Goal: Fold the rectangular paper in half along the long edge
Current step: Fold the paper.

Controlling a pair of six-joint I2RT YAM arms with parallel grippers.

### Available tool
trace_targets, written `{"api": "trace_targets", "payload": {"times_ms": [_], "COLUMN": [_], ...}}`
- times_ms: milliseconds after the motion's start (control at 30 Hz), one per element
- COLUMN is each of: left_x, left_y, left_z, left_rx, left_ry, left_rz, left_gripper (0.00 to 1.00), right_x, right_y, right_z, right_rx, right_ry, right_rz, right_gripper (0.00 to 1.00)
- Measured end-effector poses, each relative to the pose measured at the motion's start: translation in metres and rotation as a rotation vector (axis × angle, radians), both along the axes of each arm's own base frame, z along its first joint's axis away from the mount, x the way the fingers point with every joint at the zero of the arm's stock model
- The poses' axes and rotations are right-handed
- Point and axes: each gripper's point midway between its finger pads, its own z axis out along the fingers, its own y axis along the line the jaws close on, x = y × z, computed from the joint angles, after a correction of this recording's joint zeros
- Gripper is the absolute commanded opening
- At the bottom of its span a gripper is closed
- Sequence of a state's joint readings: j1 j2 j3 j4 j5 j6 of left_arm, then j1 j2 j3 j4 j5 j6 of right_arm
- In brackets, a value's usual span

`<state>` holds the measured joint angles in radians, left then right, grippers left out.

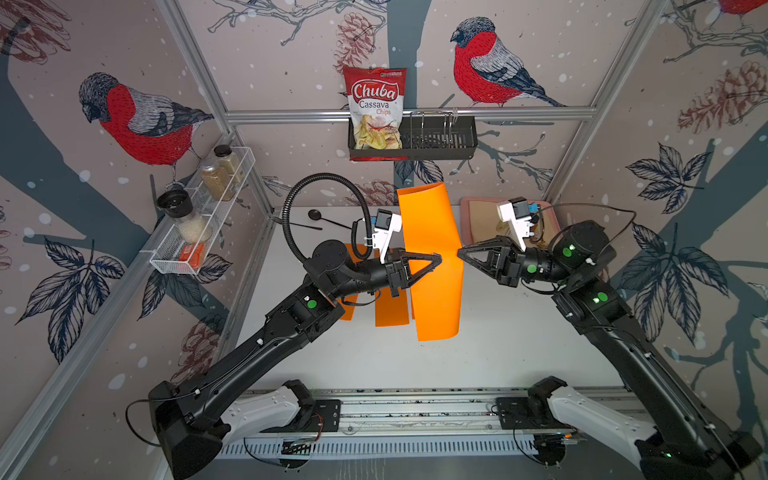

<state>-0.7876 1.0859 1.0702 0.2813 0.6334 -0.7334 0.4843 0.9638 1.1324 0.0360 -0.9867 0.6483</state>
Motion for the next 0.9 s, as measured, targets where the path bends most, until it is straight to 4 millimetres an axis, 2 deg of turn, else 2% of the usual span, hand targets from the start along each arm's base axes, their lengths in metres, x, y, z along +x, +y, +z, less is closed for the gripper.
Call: {"api": "trace_targets", "payload": {"times_ms": [133,167,200,233,333,367,433,467,500,567,633,700,833,867,900], "left_x": [0.000,0.001,0.001,0.002,-0.001,-0.001,-0.001,-0.001,-0.001,-0.001,-0.002,-0.002,-0.003,-0.003,-0.003], "left_y": [-0.001,-0.002,-0.002,-0.003,-0.005,-0.005,-0.005,-0.005,-0.005,-0.005,-0.006,-0.006,-0.008,-0.008,-0.008], "left_z": [0.000,-0.001,0.000,0.000,-0.002,-0.002,-0.002,-0.002,-0.002,-0.002,-0.002,-0.002,-0.003,-0.003,-0.002], "left_rx": [-0.002,-0.003,-0.006,-0.007,-0.001,-0.001,-0.001,-0.003,-0.002,-0.002,-0.003,-0.003,-0.004,-0.005,-0.006], "left_ry": [0.000,-0.001,-0.004,-0.004,-0.002,-0.002,-0.002,-0.003,-0.003,-0.003,-0.003,-0.004,0.006,0.006,0.005], "left_rz": [-0.003,-0.003,-0.003,-0.003,-0.023,-0.023,-0.023,-0.024,-0.024,-0.025,-0.026,-0.027,-0.034,-0.034,-0.035], "left_gripper": [0.00,0.00,0.00,0.00,0.00,0.00,0.00,0.00,0.00,0.00,0.00,0.00,0.00,0.00,0.00], "right_x": [0.002,0.002,0.003,0.003,0.004,0.005,0.005,0.005,0.005,0.005,0.006,0.007,0.010,0.011,0.011], "right_y": [0.000,0.000,0.000,0.000,0.000,0.000,0.000,0.000,0.000,-0.001,-0.002,-0.002,-0.004,-0.004,-0.004], "right_z": [0.000,0.001,0.002,0.003,0.009,0.010,0.011,0.012,0.013,0.015,0.015,0.016,0.018,0.019,0.020], "right_rx": [0.017,0.023,0.030,0.036,0.056,0.059,0.064,0.067,0.070,0.074,0.076,0.077,0.087,0.090,0.092], "right_ry": [0.011,0.003,0.006,0.008,-0.007,-0.009,-0.007,-0.006,-0.006,-0.013,-0.010,-0.013,-0.027,-0.015,-0.017], "right_rz": [0.001,0.001,0.000,-0.001,0.000,0.001,0.001,0.002,0.002,0.000,-0.003,-0.006,-0.018,-0.017,-0.018], "right_gripper": [0.01,0.11,0.18,0.18,0.02,0.00,0.03,0.10,0.10,0.02,0.00,0.10,0.02,0.04,0.10]}}
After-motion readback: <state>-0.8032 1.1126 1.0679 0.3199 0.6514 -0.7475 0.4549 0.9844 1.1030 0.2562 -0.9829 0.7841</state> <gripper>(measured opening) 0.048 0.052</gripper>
